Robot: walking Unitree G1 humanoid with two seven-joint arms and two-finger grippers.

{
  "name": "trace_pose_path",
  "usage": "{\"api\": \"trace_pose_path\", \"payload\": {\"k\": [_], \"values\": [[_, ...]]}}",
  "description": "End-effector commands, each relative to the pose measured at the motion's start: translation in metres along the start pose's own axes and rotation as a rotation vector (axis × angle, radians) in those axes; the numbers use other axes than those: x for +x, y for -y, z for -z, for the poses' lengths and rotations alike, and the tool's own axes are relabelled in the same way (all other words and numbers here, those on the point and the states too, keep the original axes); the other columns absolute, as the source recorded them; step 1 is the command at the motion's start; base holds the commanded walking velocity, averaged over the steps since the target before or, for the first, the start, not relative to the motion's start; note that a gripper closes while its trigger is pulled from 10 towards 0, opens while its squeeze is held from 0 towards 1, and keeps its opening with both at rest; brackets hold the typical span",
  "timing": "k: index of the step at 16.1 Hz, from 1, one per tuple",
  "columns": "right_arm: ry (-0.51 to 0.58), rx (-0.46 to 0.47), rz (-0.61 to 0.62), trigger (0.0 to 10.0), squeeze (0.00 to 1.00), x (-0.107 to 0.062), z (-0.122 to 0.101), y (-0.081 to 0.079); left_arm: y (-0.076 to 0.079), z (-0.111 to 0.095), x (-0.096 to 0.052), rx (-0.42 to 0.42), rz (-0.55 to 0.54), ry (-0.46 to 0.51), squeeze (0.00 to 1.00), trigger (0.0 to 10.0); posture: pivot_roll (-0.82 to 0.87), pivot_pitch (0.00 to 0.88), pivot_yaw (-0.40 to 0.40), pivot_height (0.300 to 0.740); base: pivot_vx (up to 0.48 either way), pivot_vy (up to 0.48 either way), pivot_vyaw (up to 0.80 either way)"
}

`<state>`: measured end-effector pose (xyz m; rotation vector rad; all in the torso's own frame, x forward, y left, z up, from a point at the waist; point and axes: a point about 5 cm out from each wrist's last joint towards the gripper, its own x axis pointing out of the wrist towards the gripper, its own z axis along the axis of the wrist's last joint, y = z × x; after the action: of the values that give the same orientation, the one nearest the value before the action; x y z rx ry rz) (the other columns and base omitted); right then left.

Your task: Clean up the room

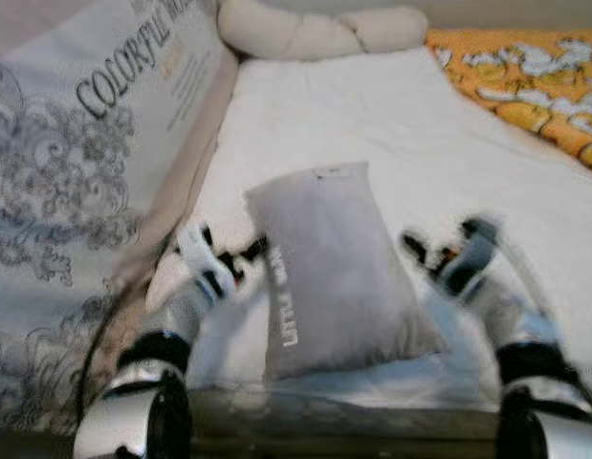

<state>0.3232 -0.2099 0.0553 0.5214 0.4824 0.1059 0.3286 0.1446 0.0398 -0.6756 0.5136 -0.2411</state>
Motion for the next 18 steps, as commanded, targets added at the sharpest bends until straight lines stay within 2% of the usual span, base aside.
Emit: {"api": "trace_pose_path", "payload": {"k": [1,2,3,4,5,7,8,9,10,11,12,14,17,18], "values": [[0.014,0.078,-0.04,10.0,0.0,0.003,0.002,-0.004,0.007,0.007,0.003,-0.016,0.05,-0.036,0.0,10.0,-0.07,0.0,0.09,0.74,0.0,0.0,0.0],[0.012,0.118,-0.055,10.0,0.0,0.004,0.006,-0.005,0.011,0.011,0.005,-0.046,0.087,-0.048,0.0,10.0,-0.07,0.0,0.09,0.74,0.0,0.0,0.0],[-0.023,0.18,-0.127,9.5,0.0,0.008,0.019,-0.012,0.026,0.02,0.009,-0.096,0.201,-0.079,0.0,10.0,-0.09,0.0,0.097,0.74,0.0,0.0,0.0],[-0.06,0.164,-0.143,5.1,0.0,0.01,0.027,-0.015,0.032,0.025,0.011,-0.131,0.245,-0.102,0.0,10.0,-0.09,0.0,0.098,0.74,0.0,0.0,0.0],[-0.097,0.148,-0.147,0.0,0.0,0.01,0.037,-0.017,0.038,0.032,0.012,-0.128,0.277,-0.127,0.0,10.0,-0.09,0.0,0.096,0.74,0.0,0.0,0.0],[-0.114,0.148,-0.152,0.0,0.0,0.011,0.043,-0.018,0.041,0.035,0.013,-0.138,0.298,-0.128,0.0,10.0,-0.09,0.0,0.096,0.74,0.0,0.0,0.0],[-0.117,0.153,-0.155,0.0,0.0,0.012,0.045,-0.019,0.044,0.032,0.013,-0.247,0.325,-0.09,0.0,9.3,-0.09,0.0,0.098,0.74,0.0,0.0,0.0],[-0.117,0.156,-0.159,0.0,0.0,0.012,0.046,-0.018,0.045,0.036,0.012,-0.23,0.345,-0.123,0.0,6.9,-0.09,0.0,0.097,0.74,0.0,0.0,0.0],[-0.119,0.154,-0.16,0.0,0.0,0.011,0.046,-0.018,0.045,0.04,0.012,-0.191,0.347,-0.143,0.0,7.0,-0.09,0.0,0.097,0.74,0.0,0.0,0.0],[-0.122,0.149,-0.16,0.0,0.0,0.012,0.047,-0.018,0.045,0.047,0.013,-0.124,0.329,-0.183,0.0,6.1,-0.09,0.0,0.097,0.74,0.0,0.0,0.0],[-0.121,0.139,-0.155,0.0,0.0,0.012,0.047,-0.017,0.043,0.054,0.013,-0.037,0.304,-0.219,0.0,1.8,-0.09,0.0,0.097,0.74,0.0,0.0,0.0],[-0.116,0.129,-0.157,0.0,0.0,0.012,0.046,-0.017,0.044,0.054,0.014,-0.045,0.288,-0.217,0.0,0.0,-0.1,0.0,0.097,0.74,0.0,0.0,0.0],[-0.121,0.119,-0.162,0.0,0.0,0.013,0.046,-0.018,0.044,0.059,0.014,-0.017,0.263,-0.26,0.0,0.0,-0.1,0.0,0.096,0.74,0.0,0.0,0.0],[-0.128,0.11,-0.153,0.0,0.0,0.013,0.048,-0.018,0.042,0.06,0.015,0.032,0.221,-0.271,0.0,0.0,-0.11,0.0,0.098,0.74,0.0,0.0,0.0]]}}
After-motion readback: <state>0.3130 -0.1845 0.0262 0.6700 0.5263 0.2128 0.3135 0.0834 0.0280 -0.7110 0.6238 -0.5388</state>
